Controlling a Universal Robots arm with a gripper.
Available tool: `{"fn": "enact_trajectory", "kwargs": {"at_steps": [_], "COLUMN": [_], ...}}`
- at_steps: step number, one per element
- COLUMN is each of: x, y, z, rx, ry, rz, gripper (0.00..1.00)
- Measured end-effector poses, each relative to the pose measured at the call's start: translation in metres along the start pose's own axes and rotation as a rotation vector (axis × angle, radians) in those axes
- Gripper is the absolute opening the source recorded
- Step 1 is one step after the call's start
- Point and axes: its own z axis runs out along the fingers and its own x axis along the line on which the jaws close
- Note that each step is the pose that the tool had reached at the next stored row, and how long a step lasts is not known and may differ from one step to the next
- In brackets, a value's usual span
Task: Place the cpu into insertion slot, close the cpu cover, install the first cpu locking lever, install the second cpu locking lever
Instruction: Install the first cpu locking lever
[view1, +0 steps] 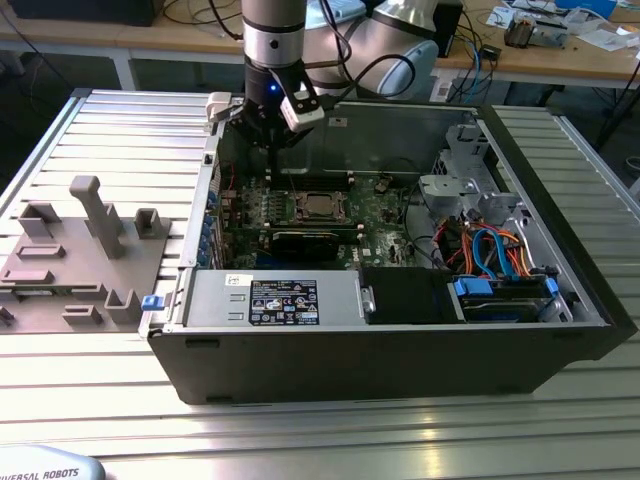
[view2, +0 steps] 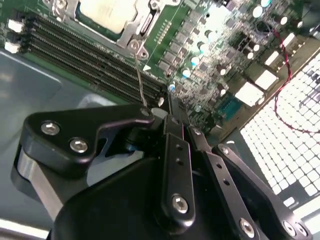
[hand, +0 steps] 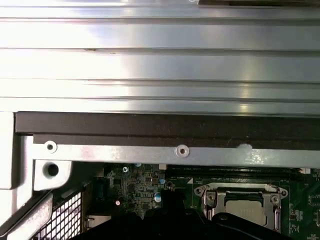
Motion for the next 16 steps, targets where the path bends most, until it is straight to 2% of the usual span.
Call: {"fn": "enact_trajectory", "kwargs": {"at_steps": [9, 16], "x": [-0.0160, -0.0212], "y": [-0.0003, -0.0003], "z": [-0.0003, -0.0004], "rx": [-0.0001, -0.0002], "ry": [-0.0001, -0.0002], "rz": [0.000, 0.000], "gripper": [0.11, 0.11]}}
